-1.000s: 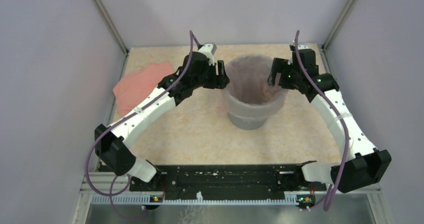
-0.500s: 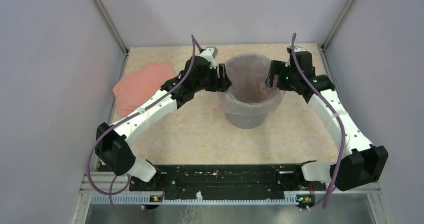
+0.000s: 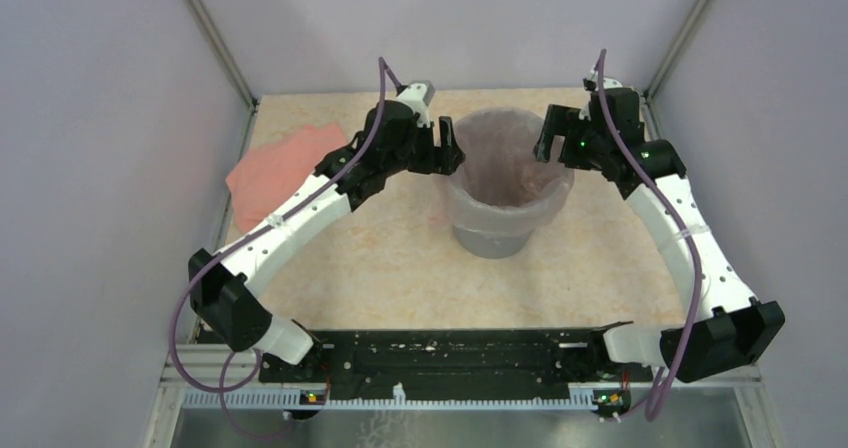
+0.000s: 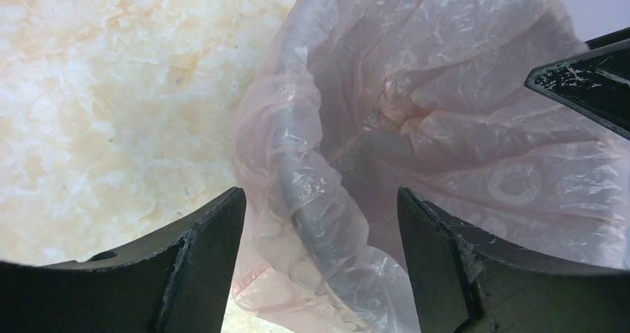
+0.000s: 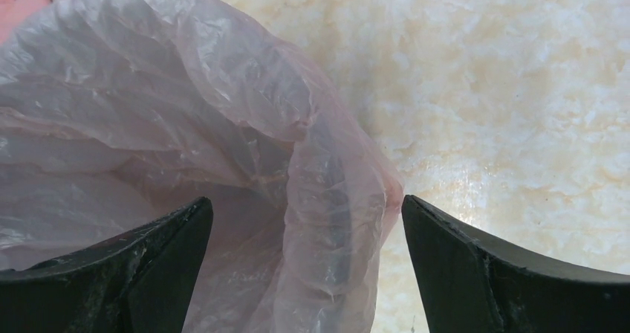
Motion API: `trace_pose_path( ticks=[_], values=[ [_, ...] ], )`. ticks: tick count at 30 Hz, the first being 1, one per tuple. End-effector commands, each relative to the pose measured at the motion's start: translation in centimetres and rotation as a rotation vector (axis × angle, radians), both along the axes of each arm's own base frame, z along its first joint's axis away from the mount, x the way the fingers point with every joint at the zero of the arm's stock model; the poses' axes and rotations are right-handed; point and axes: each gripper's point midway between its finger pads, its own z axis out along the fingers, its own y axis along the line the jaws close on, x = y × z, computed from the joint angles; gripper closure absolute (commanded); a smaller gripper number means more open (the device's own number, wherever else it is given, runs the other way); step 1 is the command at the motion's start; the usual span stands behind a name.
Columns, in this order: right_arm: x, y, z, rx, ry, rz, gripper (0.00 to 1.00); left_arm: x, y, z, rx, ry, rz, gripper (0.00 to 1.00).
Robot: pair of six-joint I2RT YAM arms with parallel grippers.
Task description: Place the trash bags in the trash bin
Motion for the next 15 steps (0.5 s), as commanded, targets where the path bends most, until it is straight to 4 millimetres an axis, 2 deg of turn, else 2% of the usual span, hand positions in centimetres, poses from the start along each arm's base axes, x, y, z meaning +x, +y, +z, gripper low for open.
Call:
trace_pose_path(
  ticks=[1, 4, 7, 11, 15],
  values=[
    [-0.4, -0.7, 3.7, 0.004, -0.078, -0.009, 0.01, -0.1, 0.5, 4.7, -0.03, -0.102, -0.003, 0.18],
    [-1.0, -0.9, 5.4, 0.006, -0.112, -0.008, 0.01, -0.6, 1.0, 6.2, -0.043, -0.135, -0.006, 0.16],
    [-2.0, -1.0, 8.0, 0.019, -0.177, 0.006, 0.01, -1.5, 1.6, 8.0, -0.065, -0.175, -0.013, 0.12],
    [-4.2, -1.0, 11.8, 0.06, -0.293, 0.037, 0.01, -2.9, 2.6, 9.5, -0.083, -0.208, -0.025, 0.06],
    [-6.4, -1.2, 13.9, 0.097, -0.391, 0.054, 0.01, -4.5, 3.8, 10.3, -0.093, -0.234, -0.031, 0.02]
  ],
)
